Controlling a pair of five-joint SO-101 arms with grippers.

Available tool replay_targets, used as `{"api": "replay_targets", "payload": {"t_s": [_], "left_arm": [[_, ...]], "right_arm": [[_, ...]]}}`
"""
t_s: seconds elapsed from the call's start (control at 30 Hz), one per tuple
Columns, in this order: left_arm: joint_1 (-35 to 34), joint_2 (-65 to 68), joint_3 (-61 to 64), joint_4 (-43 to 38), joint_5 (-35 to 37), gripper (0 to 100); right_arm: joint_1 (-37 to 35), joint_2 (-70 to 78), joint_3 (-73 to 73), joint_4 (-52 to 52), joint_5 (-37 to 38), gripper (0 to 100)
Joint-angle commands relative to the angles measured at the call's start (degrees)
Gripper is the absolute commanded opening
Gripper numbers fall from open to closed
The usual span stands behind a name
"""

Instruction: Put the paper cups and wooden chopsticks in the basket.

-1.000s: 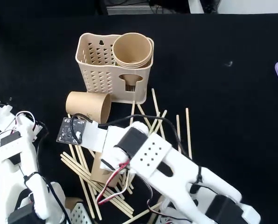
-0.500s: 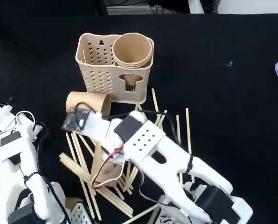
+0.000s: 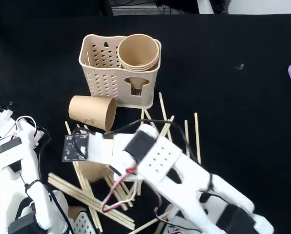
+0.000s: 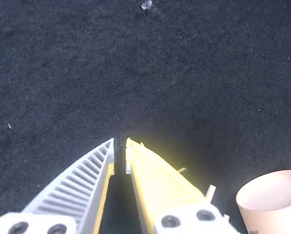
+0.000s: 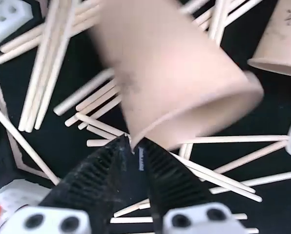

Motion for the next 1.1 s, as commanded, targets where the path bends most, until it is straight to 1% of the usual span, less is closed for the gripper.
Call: {"api": "replay_targets", "payload": {"t_s": [0.0,0.13,0.2,0.3,0.43,0.5,0.57,0.77,0.93,1.07], "left_arm": [[0.1,-1.5,-0.7,-0.8,0.4,5],[0.1,-1.5,-0.7,-0.8,0.4,5],[0.1,-1.5,-0.7,-0.7,0.4,5],[0.0,-1.5,-0.7,-0.7,0.4,5],[0.0,-1.5,-0.7,-0.7,0.4,5],[0.0,-1.5,-0.7,-0.9,0.4,5],[0.0,-1.5,-0.7,-1.0,0.4,5],[0.0,-1.5,-0.7,-1.0,0.4,5],[0.0,-1.5,-0.7,-0.9,0.4,5],[0.0,-1.5,-0.7,-1.0,0.4,5]], "right_arm": [[-0.6,-7.3,-2.4,3.0,0.6,1.1],[-0.4,-12.4,-2.8,7.9,0.7,1.1],[2.0,-14.5,-3.7,10.5,0.7,1.1],[9.9,-16.5,-5.9,13.2,1.4,1.1],[26.3,-17.1,-8.7,14.8,7.1,1.1],[33.4,-17.0,-8.4,13.6,9.1,1.1],[38.5,-17.0,-7.4,12.6,10.2,1.1],[49.5,-17.1,-7.2,9.7,13.7,1.1],[60.4,-16.1,-3.6,0.4,20.2,1.1],[64.3,-12.9,3.4,-8.4,23.6,1.1]]}}
